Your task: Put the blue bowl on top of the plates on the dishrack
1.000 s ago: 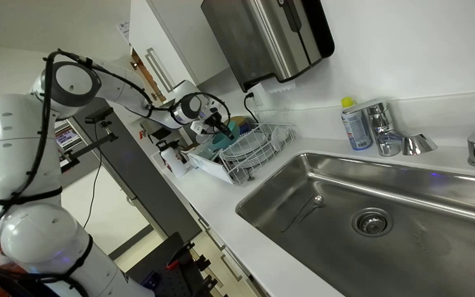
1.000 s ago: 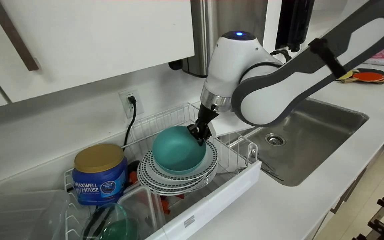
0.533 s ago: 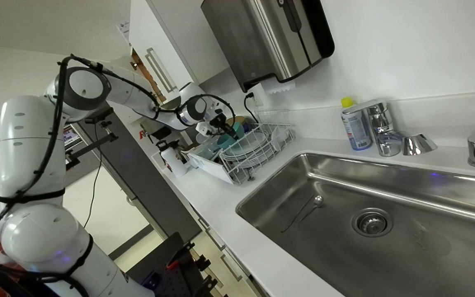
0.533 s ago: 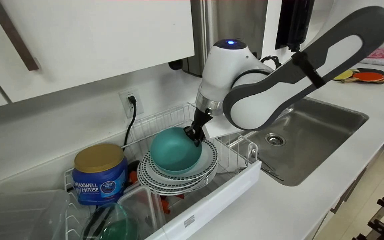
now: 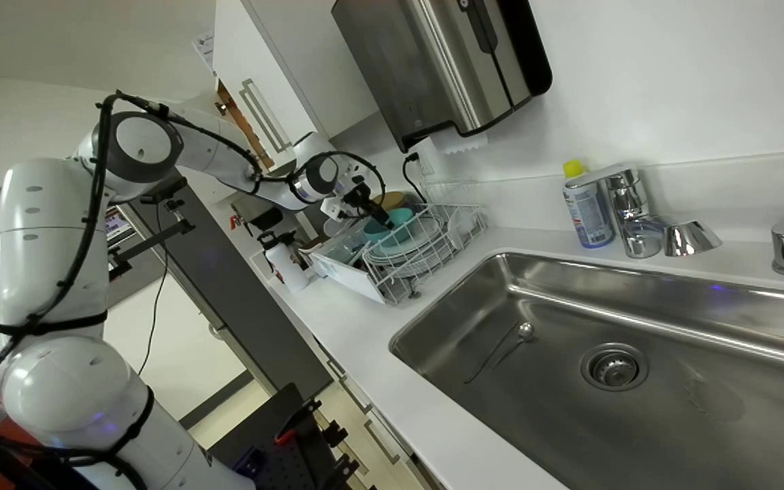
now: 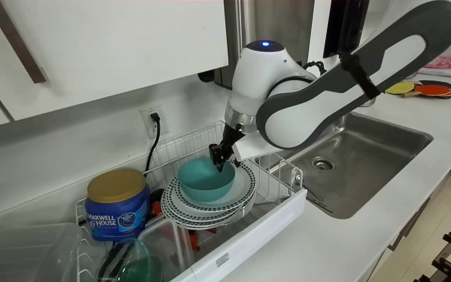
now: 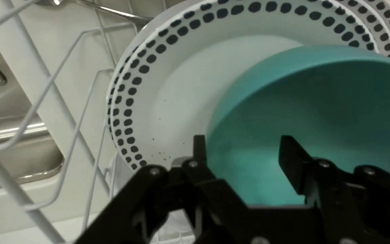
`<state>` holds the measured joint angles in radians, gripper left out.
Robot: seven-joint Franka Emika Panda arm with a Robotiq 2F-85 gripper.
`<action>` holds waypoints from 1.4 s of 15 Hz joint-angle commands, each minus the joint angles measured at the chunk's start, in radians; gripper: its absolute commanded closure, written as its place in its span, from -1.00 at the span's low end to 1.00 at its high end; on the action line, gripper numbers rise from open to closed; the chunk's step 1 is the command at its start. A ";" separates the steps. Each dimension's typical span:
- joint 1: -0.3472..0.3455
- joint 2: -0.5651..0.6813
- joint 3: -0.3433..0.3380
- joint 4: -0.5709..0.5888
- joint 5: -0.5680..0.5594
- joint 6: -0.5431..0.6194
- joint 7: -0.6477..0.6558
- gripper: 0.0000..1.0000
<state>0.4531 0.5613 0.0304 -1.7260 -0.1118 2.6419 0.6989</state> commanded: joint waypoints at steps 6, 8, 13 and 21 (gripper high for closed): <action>-0.019 -0.143 0.007 -0.083 0.040 -0.017 0.011 -1.00; -0.034 -0.177 0.012 -0.112 0.046 -0.016 0.000 -1.00; -0.091 -0.287 0.045 -0.208 0.081 -0.029 -0.067 -1.00; -0.168 -0.518 0.052 -0.381 0.066 -0.140 -0.157 -1.00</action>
<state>0.3283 0.1665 0.0589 -2.0114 -0.0551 2.5759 0.5887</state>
